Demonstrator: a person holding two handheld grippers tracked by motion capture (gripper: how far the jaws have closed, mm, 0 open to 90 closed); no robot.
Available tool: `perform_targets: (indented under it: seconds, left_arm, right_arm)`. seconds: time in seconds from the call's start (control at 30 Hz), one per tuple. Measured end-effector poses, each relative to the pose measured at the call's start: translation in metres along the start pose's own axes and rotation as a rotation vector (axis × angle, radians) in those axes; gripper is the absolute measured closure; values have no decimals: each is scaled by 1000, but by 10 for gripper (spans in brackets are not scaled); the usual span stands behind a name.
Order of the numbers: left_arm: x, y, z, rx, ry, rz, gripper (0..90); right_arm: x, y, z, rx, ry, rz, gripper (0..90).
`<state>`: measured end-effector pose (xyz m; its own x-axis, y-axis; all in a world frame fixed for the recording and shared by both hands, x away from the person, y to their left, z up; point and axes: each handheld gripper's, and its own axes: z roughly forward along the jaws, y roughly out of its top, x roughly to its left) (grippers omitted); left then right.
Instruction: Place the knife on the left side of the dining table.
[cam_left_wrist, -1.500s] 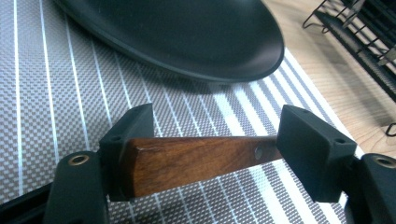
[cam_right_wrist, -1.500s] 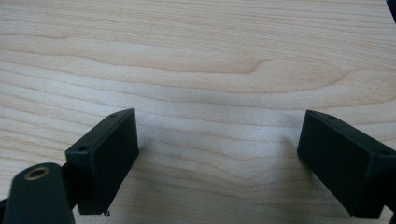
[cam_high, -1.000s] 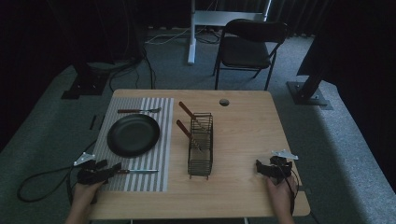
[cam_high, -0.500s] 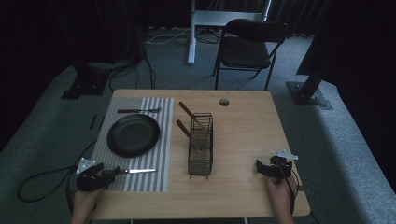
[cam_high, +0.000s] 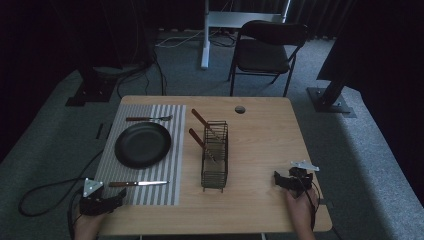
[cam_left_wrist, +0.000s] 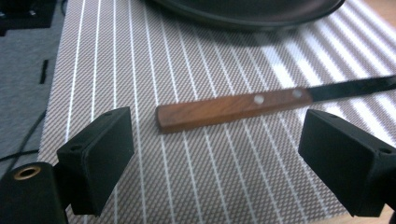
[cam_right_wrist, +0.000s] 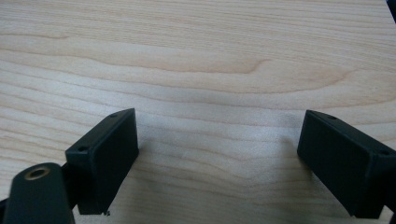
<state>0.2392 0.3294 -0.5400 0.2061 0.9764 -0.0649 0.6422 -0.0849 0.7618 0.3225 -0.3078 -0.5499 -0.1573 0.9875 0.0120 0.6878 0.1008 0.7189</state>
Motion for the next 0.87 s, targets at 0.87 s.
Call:
perform_targets:
  seconds: [0.87]
  left_arm:
    - [-6, -10, -6, 8, 89, -56, 3]
  right_arm:
    - [0, 0, 0, 0, 0, 0, 114]
